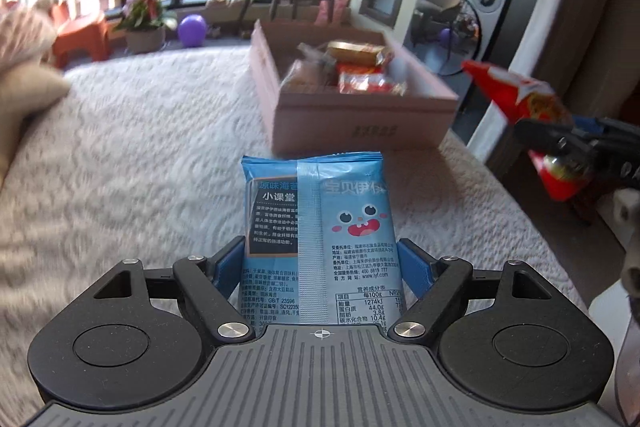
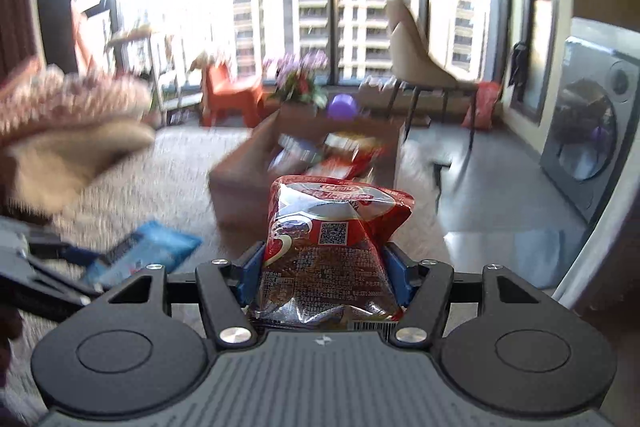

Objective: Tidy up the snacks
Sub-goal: 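Lift both packets and lower them into the pink box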

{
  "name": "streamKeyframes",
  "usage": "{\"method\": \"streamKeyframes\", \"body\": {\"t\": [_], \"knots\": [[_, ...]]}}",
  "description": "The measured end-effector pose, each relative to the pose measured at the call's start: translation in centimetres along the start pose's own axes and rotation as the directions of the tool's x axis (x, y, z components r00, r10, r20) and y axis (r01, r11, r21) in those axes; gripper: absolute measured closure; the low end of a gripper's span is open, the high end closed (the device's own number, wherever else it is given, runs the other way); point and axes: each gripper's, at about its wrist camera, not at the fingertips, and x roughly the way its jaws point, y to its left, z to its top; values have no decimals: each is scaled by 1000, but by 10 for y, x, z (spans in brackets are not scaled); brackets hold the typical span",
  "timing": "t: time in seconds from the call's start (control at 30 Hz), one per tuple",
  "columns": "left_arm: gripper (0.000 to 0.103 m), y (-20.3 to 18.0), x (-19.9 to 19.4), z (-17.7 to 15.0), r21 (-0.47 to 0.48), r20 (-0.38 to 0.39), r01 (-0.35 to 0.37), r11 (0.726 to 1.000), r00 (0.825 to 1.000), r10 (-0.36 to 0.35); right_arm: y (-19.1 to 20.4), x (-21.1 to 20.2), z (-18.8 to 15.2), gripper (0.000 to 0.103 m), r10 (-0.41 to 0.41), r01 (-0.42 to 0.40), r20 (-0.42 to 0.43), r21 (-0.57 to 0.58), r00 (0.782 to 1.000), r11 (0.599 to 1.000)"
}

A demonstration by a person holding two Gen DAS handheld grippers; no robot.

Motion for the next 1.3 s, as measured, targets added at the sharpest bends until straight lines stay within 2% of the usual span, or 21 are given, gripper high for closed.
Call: {"method": "streamKeyframes", "body": {"t": [0.13, 0.27, 0.37, 0.5, 0.53, 0.6, 0.63, 0.67, 0.7, 0.77, 0.83, 0.9, 0.97, 1.07, 1.17, 1.2, 1.23, 1.3], "knots": [[18, -10, 3, 40, 72, 79, -9, 997, 997, 3, -14, -17, 12, 41, -21, 18, 75, 33, 997, 999], [18, -19, 19, 89, 128, 174, -46, 991, 984, 23, -25, -23, 13, 41, -42, 36, 106, 51, 993, 998], [17, -16, 46, 119, 106, 200, 16, 994, 979, -37, -31, -15, 15, 41, -47, 42, 96, 59, 994, 997], [13, 6, 90, 149, -16, 280, 127, 992, 953, -117, -33, 6, 25, 41, -49, 46, 92, 37, 995, 998], [13, 12, 108, 153, -49, 269, 147, 988, 954, -129, -33, 12, 28, 41, -53, 50, 87, 32, 995, 998], [13, 21, 150, 161, -91, 145, 137, 986, 982, -123, -33, 25, 35, 41, -48, 46, 78, 24, 996, 999], [14, 21, 168, 161, -82, 73, 104, 991, 993, -98, -31, 32, 38, 41, -44, 43, 73, 20, 996, 999], [13, 17, 175, 160, -19, 66, 77, 997, 995, -76, -30, 39, 40, 41, -42, 41, 67, 15, 997, 999], [14, 11, 176, 159, 39, 65, 57, 998, 996, -60, -29, 45, 42, 41, -41, 41, 61, 10, 997, 999], [16, 12, 168, 158, 50, 86, 88, 995, 992, -93, -28, 55, 46, 41, -39, 39, 53, 1, 998, 999], [18, 24, 149, 157, 14, 168, 159, 987, 973, -159, -29, 64, 49, 41, -37, 37, 50, 2, 998, 999], [18, 37, 133, 159, -5, 225, 200, 980, 955, -194, -32, 75, 57, 41, -34, 33, 46, 15, 998, 999], [18, 52, 117, 163, -50, 294, 206, 977, 938, -183, -32, 88, 67, 41, -23, 22, 47, 28, 999, 999], [19, 75, 96, 166, -162, 379, 180, 970, 919, -107, -32, 117, 86, 41, 11, -15, 51, 77, 999, 997], [19, 82, 82, 157, -195, 381, 156, 968, 922, -71, -25, 164, 99, 40, 50, -49, 0, 138, 999, 989], [19, 80, 78, 150, -187, 372, 146, 971, 926, -67, -22, 184, 98, 36, 76, -70, -34, 156, 997, 985], [19, 79, 74, 143, -178, 360, 128, 976, 931, -57, -18, 204, 96, 32, 113, -97, -91, 167, 989, 981], [19, 76, 70, 128, -161, 323, 80, 984, 946, -24, -4, 239, 82, 33, 138, -105, -218, 158, 966, 982]]}}
